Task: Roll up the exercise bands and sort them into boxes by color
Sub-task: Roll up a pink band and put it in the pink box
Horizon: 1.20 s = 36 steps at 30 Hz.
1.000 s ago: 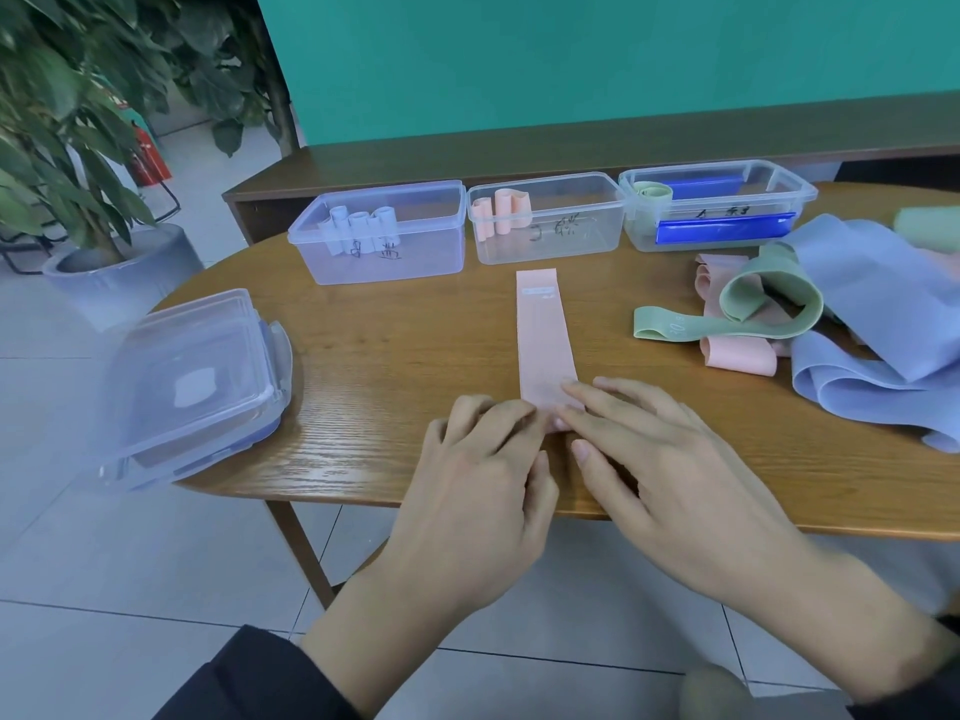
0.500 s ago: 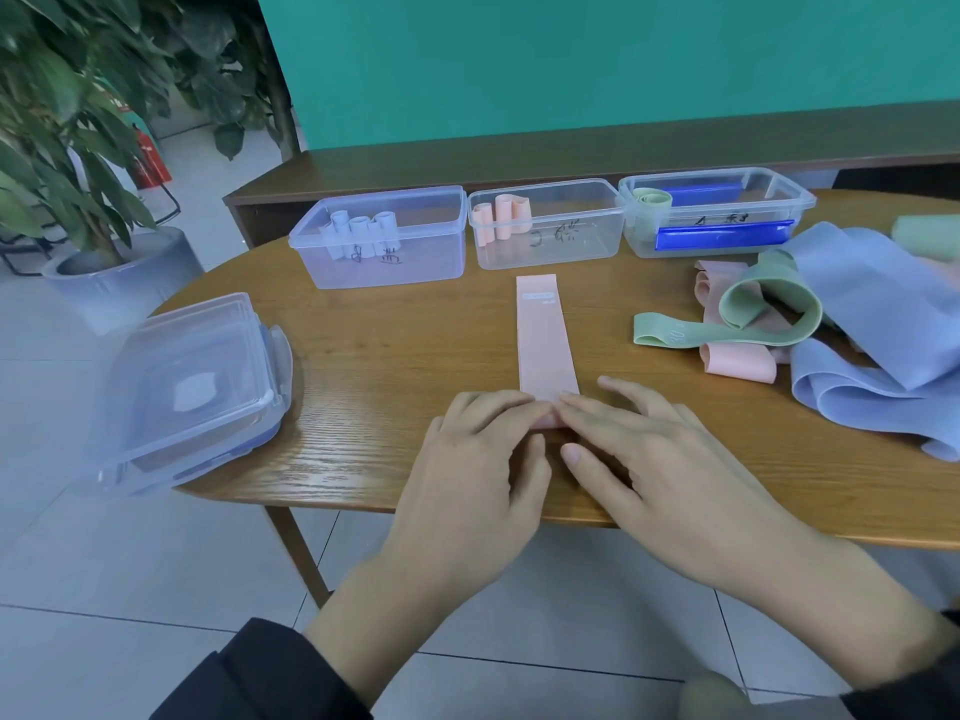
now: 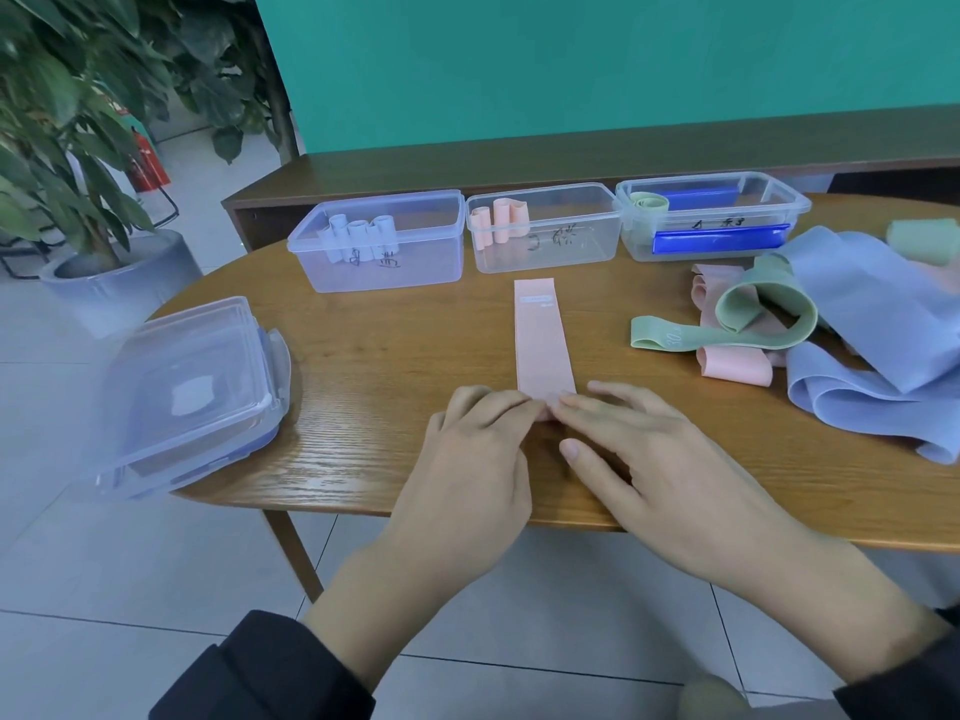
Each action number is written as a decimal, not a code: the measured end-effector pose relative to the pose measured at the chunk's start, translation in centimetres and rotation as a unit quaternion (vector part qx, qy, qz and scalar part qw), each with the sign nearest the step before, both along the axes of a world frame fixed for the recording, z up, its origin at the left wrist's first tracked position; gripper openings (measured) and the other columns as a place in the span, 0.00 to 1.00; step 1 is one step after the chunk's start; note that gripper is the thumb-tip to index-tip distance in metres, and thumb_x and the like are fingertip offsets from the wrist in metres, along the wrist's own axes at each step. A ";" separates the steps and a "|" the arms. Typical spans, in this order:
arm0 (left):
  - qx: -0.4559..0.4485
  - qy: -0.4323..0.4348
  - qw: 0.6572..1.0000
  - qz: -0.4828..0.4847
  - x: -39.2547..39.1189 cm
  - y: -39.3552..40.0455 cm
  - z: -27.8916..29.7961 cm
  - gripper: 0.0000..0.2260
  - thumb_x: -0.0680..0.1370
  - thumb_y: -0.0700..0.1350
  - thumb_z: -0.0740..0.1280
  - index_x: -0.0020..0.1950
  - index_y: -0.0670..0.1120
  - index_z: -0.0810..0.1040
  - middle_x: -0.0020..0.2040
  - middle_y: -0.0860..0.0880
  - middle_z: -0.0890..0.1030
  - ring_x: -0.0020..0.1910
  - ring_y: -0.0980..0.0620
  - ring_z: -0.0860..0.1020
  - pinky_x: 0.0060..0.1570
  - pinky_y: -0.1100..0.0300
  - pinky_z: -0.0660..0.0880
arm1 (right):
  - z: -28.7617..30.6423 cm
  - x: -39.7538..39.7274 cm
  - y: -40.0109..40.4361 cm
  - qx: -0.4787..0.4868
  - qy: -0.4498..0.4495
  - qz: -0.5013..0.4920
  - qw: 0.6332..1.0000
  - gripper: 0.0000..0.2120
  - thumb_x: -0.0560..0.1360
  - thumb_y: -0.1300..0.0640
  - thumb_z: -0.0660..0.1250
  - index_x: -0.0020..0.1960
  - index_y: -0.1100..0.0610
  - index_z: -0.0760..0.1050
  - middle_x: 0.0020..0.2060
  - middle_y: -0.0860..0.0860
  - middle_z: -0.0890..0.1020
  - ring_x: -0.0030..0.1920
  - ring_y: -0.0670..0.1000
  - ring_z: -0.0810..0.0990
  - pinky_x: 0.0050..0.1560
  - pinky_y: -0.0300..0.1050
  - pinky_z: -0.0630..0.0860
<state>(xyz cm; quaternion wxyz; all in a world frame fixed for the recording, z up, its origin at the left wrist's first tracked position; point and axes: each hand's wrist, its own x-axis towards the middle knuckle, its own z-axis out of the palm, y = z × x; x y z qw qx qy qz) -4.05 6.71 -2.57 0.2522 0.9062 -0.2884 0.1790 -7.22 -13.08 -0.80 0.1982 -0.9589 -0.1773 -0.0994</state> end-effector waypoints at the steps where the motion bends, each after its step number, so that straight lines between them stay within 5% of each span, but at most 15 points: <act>1: -0.004 0.000 1.000 0.000 0.1 -0.1 0.0 0.24 0.77 0.42 0.50 0.66 0.49 0.79 0.62 0.56 0.79 0.63 0.51 0.72 0.58 0.47 0.76 | 0.1 0.1 0.0 -0.008 0.004 0.000 1.000 0.31 0.80 0.35 0.44 0.77 0.45 0.67 0.73 0.37 0.70 0.77 0.42 0.58 0.75 0.48 0.64; 9: -0.053 -0.046 0.997 0.020 0.5 -0.3 0.6 0.18 0.76 0.34 0.60 0.60 0.46 0.83 0.55 0.53 0.82 0.58 0.55 0.72 0.62 0.72 0.66 | 0.6 0.9 -0.1 -0.042 0.038 -0.010 0.998 0.28 0.81 0.36 0.47 0.79 0.41 0.61 0.76 0.35 0.63 0.79 0.43 0.55 0.75 0.45 0.58; 15: -0.015 -0.036 0.999 0.007 1.3 -0.2 0.7 0.23 0.76 0.38 0.53 0.64 0.53 0.78 0.57 0.54 0.81 0.56 0.50 0.72 0.53 0.48 0.78 | 0.7 1.5 0.2 -0.042 0.044 -0.017 0.998 0.27 0.82 0.37 0.48 0.79 0.41 0.59 0.77 0.36 0.62 0.79 0.45 0.54 0.76 0.47 0.56; 22: 0.013 -0.004 1.000 0.022 2.4 0.1 0.5 0.25 0.76 0.36 0.53 0.66 0.49 0.81 0.62 0.54 0.81 0.60 0.51 0.69 0.59 0.46 0.76 | 0.5 1.4 0.2 -0.031 0.015 -0.024 0.999 0.30 0.81 0.35 0.44 0.78 0.42 0.64 0.76 0.37 0.67 0.78 0.44 0.58 0.75 0.48 0.61; 24: -0.009 0.002 0.999 0.037 2.7 0.2 0.7 0.24 0.77 0.31 0.57 0.66 0.48 0.81 0.63 0.53 0.80 0.60 0.54 0.66 0.66 0.61 0.69 | 0.6 1.5 0.2 -0.038 0.020 -0.031 0.999 0.25 0.83 0.38 0.49 0.78 0.42 0.63 0.76 0.37 0.66 0.78 0.44 0.58 0.75 0.47 0.59; 26: -0.039 0.000 0.997 0.061 2.7 0.3 1.1 0.23 0.77 0.28 0.59 0.65 0.46 0.81 0.62 0.52 0.80 0.60 0.55 0.66 0.63 0.79 0.59 | 0.7 1.6 0.3 -0.044 0.021 -0.036 0.998 0.25 0.83 0.39 0.51 0.78 0.42 0.63 0.76 0.38 0.65 0.78 0.45 0.58 0.75 0.47 0.58; 28: -0.060 -0.002 0.995 0.075 2.7 0.3 1.4 0.21 0.77 0.28 0.61 0.63 0.46 0.82 0.60 0.52 0.81 0.60 0.52 0.70 0.59 0.82 0.57 | 0.8 1.7 0.4 -0.054 0.029 -0.040 0.997 0.25 0.83 0.39 0.50 0.79 0.42 0.61 0.77 0.37 0.64 0.78 0.44 0.57 0.75 0.47 0.57; 32: -0.040 -0.015 0.998 0.044 2.6 0.2 1.1 0.21 0.76 0.28 0.62 0.62 0.47 0.83 0.58 0.53 0.81 0.58 0.52 0.70 0.59 0.79 0.60 | 0.9 2.1 0.5 -0.056 0.038 -0.044 0.997 0.25 0.83 0.38 0.50 0.79 0.39 0.59 0.77 0.36 0.63 0.78 0.44 0.56 0.76 0.46 0.54; 36: -0.013 -0.015 1.000 0.011 2.8 0.1 0.9 0.24 0.76 0.27 0.60 0.65 0.48 0.81 0.61 0.53 0.81 0.58 0.49 0.70 0.61 0.59 0.71 | 1.0 2.7 0.9 -0.057 0.045 -0.054 0.996 0.27 0.83 0.39 0.50 0.80 0.42 0.57 0.78 0.38 0.62 0.79 0.45 0.55 0.77 0.47 0.53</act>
